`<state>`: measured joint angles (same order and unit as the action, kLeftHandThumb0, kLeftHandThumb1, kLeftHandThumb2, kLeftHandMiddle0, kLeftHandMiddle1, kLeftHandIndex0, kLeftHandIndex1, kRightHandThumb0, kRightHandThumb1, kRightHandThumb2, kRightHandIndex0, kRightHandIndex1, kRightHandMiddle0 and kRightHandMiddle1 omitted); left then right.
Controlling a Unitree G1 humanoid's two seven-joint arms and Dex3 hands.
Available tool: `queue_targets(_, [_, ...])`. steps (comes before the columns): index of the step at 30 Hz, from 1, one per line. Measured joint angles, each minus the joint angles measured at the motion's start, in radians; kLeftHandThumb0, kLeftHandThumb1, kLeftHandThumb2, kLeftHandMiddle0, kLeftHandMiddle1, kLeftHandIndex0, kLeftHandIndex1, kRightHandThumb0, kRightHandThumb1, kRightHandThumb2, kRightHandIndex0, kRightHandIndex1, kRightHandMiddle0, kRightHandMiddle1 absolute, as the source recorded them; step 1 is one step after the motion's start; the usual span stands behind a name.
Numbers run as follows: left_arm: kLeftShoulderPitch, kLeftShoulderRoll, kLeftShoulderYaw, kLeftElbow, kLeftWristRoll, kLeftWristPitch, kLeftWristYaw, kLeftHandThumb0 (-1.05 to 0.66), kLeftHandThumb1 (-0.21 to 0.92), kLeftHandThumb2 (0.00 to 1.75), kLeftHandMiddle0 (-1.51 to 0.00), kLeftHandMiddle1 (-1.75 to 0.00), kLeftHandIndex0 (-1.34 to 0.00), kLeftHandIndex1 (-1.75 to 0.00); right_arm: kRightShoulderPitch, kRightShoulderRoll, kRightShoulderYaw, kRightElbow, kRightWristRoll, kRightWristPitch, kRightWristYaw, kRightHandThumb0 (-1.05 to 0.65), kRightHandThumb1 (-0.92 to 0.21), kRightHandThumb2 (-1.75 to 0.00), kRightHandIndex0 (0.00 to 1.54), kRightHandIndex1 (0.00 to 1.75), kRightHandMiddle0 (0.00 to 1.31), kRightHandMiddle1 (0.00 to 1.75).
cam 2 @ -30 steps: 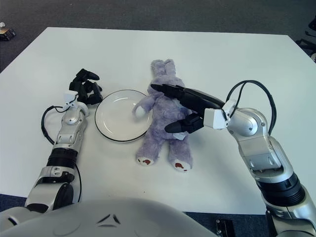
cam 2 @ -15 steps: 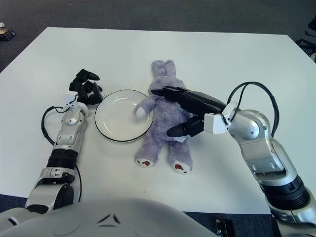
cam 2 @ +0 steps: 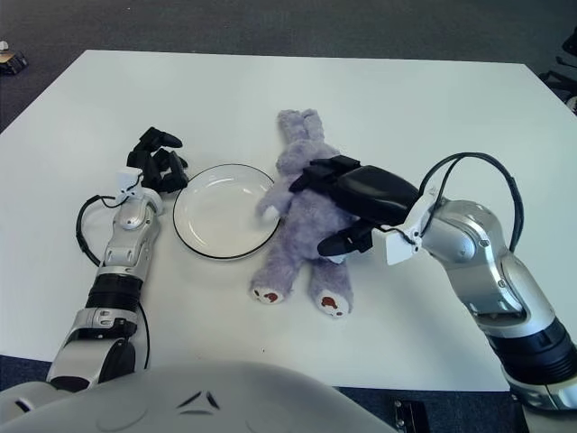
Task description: Put the doll into the plate.
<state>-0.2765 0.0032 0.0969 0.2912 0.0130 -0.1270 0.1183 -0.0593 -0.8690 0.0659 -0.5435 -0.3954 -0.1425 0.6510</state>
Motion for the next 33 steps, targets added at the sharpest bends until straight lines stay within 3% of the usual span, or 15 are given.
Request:
queue_targets(7, [0.005, -0.001, -0.003, -0.010, 0.000, 0.005, 0.000, -0.01, 0.25, 1.40, -0.55, -1.75, -0.54, -1.75, 0.015, 0.004, -0.001, 0.012, -0.170, -0.054, -0.104, -0.82, -0.92, -0.58, 0.00, 1.41, 0.39, 1.59])
queue_targets(11, [0.007, -0.002, -0.004, -0.013, 0.000, 0.006, 0.000, -0.01, 0.25, 1.40, -0.55, -1.75, -0.54, -1.75, 0.040, 0.029, -0.001, 0.021, -0.269, -0.063, -0.188, -0.76, -0.91, -0.54, 0.00, 1.67, 0.43, 1.58])
queue_targets(15, [0.009, -0.001, -0.005, -0.015, 0.000, 0.007, 0.000, -0.01, 0.26, 1.40, -0.55, -1.75, -0.54, -1.75, 0.066, 0.073, 0.003, 0.049, -0.366, -0.073, -0.300, -0.49, -0.63, -0.85, 0.00, 1.73, 0.47, 1.64])
queue_targets(24, [0.010, -0.001, -0.009, -0.014, 0.001, 0.004, 0.000, -0.01, 0.25, 1.40, -0.55, -1.75, -0.54, -1.75, 0.085, 0.136, 0.010, 0.120, -0.502, -0.114, -0.518, -0.44, -0.46, -1.10, 0.15, 1.75, 0.52, 1.71])
queue_targets(26, [0.010, -0.001, -0.010, -0.014, 0.001, 0.004, 0.000, -0.01, 0.25, 1.40, -0.55, -1.75, -0.54, -1.75, 0.088, 0.143, 0.010, 0.136, -0.507, -0.127, -0.556, -0.18, -0.43, -1.12, 0.27, 1.75, 0.61, 1.57])
queue_targets(29, [0.010, -0.001, -0.011, -0.014, 0.001, 0.004, 0.000, -0.01, 0.25, 1.40, -0.55, -1.75, -0.54, -1.75, 0.091, 0.147, 0.010, 0.160, -0.508, -0.149, -0.601, -0.06, -0.39, -1.14, 0.35, 1.75, 0.67, 1.47])
queue_targets(33, [0.010, -0.001, -0.012, -0.014, 0.001, 0.004, 0.000, -0.01, 0.25, 1.40, -0.55, -1.75, -0.53, -1.75, 0.091, 0.149, 0.010, 0.191, -0.502, -0.173, -0.635, -0.02, -0.32, -1.24, 0.44, 1.75, 0.65, 1.54])
